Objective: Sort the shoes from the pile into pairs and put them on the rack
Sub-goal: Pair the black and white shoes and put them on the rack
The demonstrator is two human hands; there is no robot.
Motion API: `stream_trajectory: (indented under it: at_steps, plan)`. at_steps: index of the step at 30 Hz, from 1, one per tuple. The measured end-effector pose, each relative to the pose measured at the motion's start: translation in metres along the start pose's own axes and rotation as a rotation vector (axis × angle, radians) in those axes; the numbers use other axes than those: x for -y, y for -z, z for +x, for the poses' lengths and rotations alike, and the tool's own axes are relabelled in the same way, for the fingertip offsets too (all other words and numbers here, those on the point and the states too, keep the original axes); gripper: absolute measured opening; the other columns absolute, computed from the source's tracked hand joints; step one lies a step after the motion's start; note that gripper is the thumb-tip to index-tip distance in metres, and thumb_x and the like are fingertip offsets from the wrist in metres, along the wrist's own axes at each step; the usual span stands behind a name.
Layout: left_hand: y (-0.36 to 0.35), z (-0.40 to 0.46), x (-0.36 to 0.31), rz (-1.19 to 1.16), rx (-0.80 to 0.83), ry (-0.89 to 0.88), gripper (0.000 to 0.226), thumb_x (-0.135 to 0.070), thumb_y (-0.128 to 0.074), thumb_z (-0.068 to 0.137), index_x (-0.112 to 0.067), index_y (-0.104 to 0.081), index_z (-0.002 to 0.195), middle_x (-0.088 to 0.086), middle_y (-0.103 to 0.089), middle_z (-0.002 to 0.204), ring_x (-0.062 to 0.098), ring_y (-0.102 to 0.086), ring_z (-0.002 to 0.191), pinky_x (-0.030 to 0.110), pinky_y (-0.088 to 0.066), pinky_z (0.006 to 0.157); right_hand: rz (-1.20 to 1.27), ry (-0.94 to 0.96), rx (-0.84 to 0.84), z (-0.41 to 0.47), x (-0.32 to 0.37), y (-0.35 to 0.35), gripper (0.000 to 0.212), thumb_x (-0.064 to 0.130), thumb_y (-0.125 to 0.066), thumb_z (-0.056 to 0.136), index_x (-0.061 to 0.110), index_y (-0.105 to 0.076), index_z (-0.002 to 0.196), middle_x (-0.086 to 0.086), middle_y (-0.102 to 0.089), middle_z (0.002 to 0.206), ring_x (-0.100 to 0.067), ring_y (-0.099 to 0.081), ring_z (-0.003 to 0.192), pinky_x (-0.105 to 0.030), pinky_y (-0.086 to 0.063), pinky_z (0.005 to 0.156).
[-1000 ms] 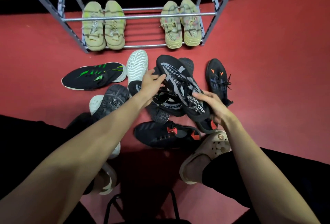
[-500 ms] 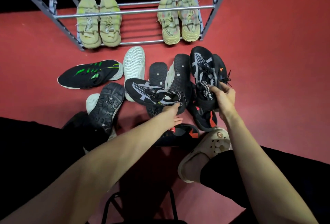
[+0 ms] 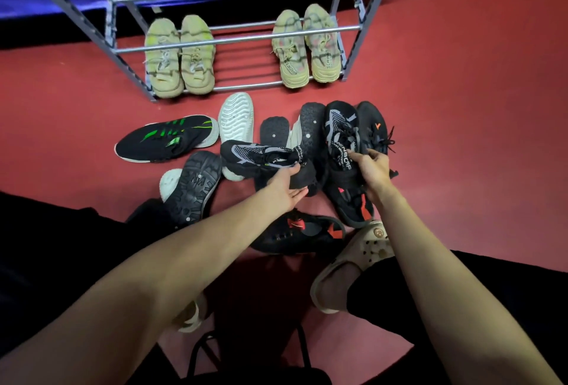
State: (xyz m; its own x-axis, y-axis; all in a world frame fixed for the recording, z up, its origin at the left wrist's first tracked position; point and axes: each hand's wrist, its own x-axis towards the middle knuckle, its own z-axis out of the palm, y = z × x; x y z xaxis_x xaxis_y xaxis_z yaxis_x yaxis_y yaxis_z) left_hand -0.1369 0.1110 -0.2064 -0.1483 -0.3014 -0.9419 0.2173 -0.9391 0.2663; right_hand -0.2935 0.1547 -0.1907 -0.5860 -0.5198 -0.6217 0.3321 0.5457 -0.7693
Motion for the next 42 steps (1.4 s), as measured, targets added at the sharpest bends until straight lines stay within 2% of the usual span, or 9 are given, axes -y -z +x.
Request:
stream_trajectory:
  at_steps: [4,9,16,21,24,28,31,34,42]
  plan:
    - [0.022,-0.026,-0.032,0.009,0.04,-0.013,0.011,-0.007,-0.053,0.088,-0.008,-0.056,0.077,0.004,-0.063,0.075,0.016,-0.06,0.071,0.029,-0.057,0.07,0.039,-0.046,-0.003,-0.015,0.014,-0.019,0.019,0.009,-0.066,0.083,0.005,-0.056,0.1,-0.016,-0.066,0.096,-0.017,-0.061,0.065,-0.025,-0.056,0.051]
    - [0.058,-0.066,-0.061,-0.009,0.003,-0.079,0.012,-0.007,-0.05,0.087,-0.008,-0.054,0.076,0.007,-0.062,0.072,0.018,-0.06,0.069,0.031,-0.052,0.082,0.171,-0.08,0.044,-0.042,0.036,-0.043,0.03,0.009,-0.061,0.084,0.001,-0.055,0.112,-0.014,-0.065,0.093,-0.022,-0.062,0.072,-0.032,-0.055,0.065]
    - [0.107,-0.113,-0.088,0.012,0.059,-0.209,0.021,0.003,-0.042,0.09,-0.004,-0.055,0.075,0.006,-0.065,0.044,0.015,-0.064,0.036,0.024,-0.054,0.045,0.17,0.014,0.155,-0.074,0.067,-0.08,0.011,0.008,-0.054,0.084,0.009,-0.066,0.082,0.0,-0.071,0.062,-0.018,-0.065,0.063,-0.029,-0.055,0.062]
    - [0.135,-0.123,-0.129,0.008,0.022,-0.309,0.017,0.003,-0.053,0.084,-0.006,-0.055,0.07,0.004,-0.063,0.044,0.018,-0.062,0.056,0.025,-0.052,0.075,0.116,0.155,0.175,-0.083,0.09,-0.113,0.023,0.01,-0.054,0.091,0.005,-0.066,0.109,-0.001,-0.072,0.083,-0.015,-0.068,0.073,-0.027,-0.054,0.069]
    - [0.141,-0.132,-0.153,-0.026,0.062,-0.341,0.017,0.004,-0.05,0.086,-0.004,-0.058,0.074,0.006,-0.068,0.049,0.017,-0.067,0.05,0.026,-0.055,0.069,0.08,0.226,0.198,-0.083,0.104,-0.142,0.026,0.013,-0.048,0.097,0.005,-0.059,0.118,-0.007,-0.067,0.109,-0.02,-0.065,0.093,-0.027,-0.055,0.08]
    - [0.143,-0.126,-0.187,-0.087,0.097,-0.373,0.014,0.004,-0.05,0.087,-0.003,-0.058,0.078,0.009,-0.07,0.053,0.021,-0.064,0.073,0.029,-0.052,0.085,0.029,0.298,0.22,-0.076,0.117,-0.182,0.025,0.011,-0.045,0.097,0.004,-0.061,0.115,-0.006,-0.065,0.1,-0.016,-0.062,0.085,-0.022,-0.053,0.073]
    - [0.144,-0.107,-0.219,-0.084,0.07,-0.399,0.013,0.004,-0.049,0.087,-0.004,-0.058,0.081,0.008,-0.07,0.053,0.021,-0.067,0.066,0.029,-0.057,0.074,-0.064,0.349,0.169,-0.06,0.124,-0.213,0.021,0.015,-0.044,0.096,0.008,-0.063,0.104,-0.004,-0.066,0.094,-0.019,-0.06,0.089,-0.021,-0.052,0.072]
    - [0.148,-0.085,-0.25,-0.09,0.007,-0.42,0.013,0.004,-0.049,0.087,-0.004,-0.056,0.08,0.007,-0.067,0.048,0.018,-0.068,0.047,0.026,-0.058,0.053,-0.19,0.373,0.039,-0.034,0.127,-0.244,0.031,0.031,-0.048,0.088,0.011,-0.069,0.099,-0.016,-0.066,0.109,-0.033,-0.06,0.104,-0.043,-0.048,0.096]
    - [0.146,-0.046,-0.307,-0.153,0.039,-0.447,0.019,0.001,-0.044,0.091,-0.002,-0.053,0.074,0.009,-0.064,0.043,0.021,-0.065,0.053,0.032,-0.051,0.071,-0.337,0.441,-0.021,0.033,0.13,-0.323,0.035,0.041,-0.043,0.079,0.017,-0.067,0.086,-0.019,-0.063,0.111,-0.034,-0.057,0.102,-0.046,-0.045,0.094]
